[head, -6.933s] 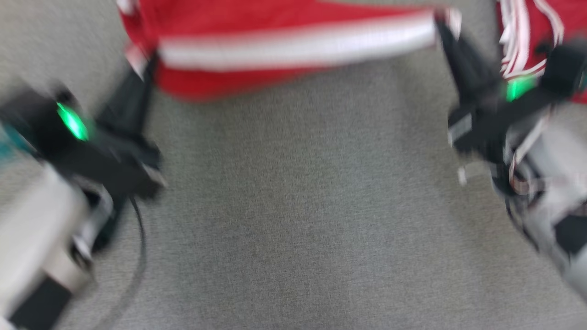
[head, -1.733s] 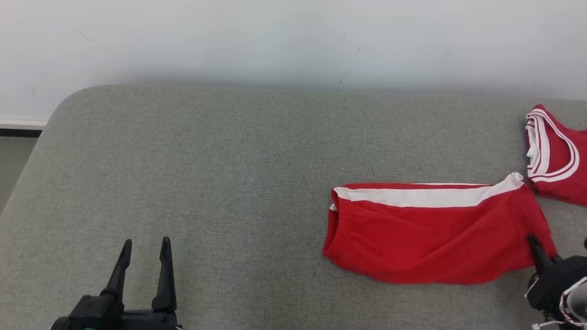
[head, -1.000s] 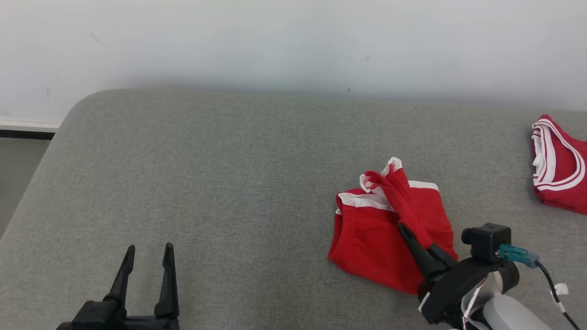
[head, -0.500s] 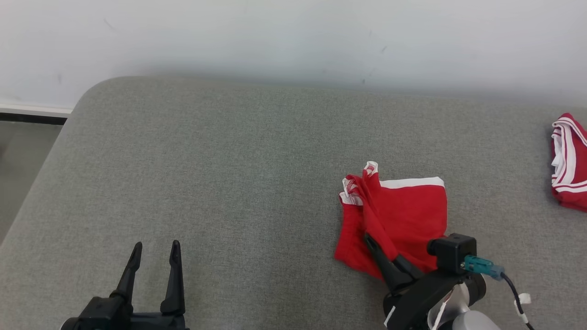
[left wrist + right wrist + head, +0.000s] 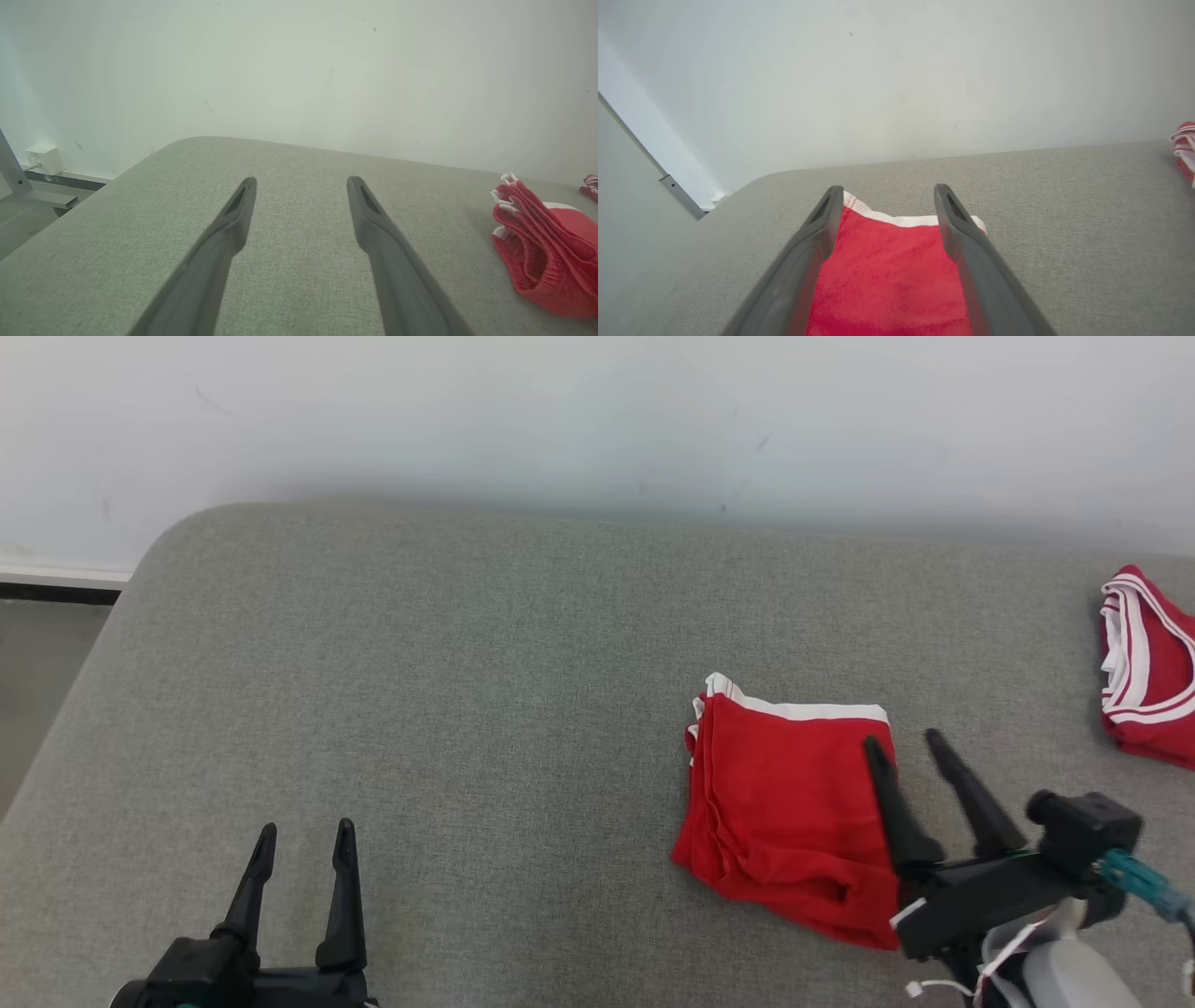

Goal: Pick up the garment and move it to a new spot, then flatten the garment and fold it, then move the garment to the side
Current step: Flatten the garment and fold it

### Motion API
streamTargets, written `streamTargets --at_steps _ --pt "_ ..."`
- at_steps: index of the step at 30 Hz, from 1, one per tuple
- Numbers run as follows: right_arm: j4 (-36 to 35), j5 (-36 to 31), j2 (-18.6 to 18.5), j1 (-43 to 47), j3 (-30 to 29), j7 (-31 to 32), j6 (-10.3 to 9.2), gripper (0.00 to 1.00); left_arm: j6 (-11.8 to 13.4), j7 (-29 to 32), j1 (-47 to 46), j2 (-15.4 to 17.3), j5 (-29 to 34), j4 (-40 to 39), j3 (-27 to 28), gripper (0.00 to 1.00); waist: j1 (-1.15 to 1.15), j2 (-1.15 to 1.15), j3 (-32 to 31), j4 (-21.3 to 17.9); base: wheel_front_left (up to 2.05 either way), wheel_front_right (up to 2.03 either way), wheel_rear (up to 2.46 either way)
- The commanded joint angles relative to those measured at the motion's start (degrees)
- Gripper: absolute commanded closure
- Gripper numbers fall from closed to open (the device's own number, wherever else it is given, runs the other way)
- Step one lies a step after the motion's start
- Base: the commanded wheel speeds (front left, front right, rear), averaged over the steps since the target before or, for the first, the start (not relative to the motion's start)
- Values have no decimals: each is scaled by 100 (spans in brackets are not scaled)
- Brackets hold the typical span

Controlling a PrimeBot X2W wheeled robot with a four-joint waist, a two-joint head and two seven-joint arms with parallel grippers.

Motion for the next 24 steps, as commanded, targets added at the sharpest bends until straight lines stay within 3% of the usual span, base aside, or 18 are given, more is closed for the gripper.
streamTargets --at_steps 1,6,7,8,9,10,17,24 --pt "45 -109 -65 63 -124 -132 -17 0 7 -17 46 -9 14 -28 28 0 0 0 -15 -18 0 0 0" --pt "412 -195 -110 146 -566 -435 -17 0 7 -17 38 10 6 -18 38 0 0 0 -44 -16 0 0 0" --pt "508 -219 -121 162 -604 -471 -17 18 7 -17 41 10 9 -22 42 0 0 0 -49 -12 0 0 0" --pt "624 -278 -149 180 -612 -512 -17 63 7 -17 41 10 13 -22 32 0 0 0 -51 -3 0 0 0" --pt "733 -326 -165 187 -580 -549 -17 91 7 -17 40 10 16 -22 29 0 0 0 -51 7 0 0 0" --pt "858 -355 -167 194 -540 -567 -17 100 7 -17 38 12 15 -24 24 0 0 0 -49 17 0 0 0" --pt "1661 -619 -89 -152 -89 -774 -17 100 7 -17 15 37 21 -74 -23 0 0 0 -13 108 0 0 0" --pt "2406 -713 302 -506 312 -852 -17 100 7 -17 -38 22 23 -85 -91 0 0 0 52 296 0 0 0"
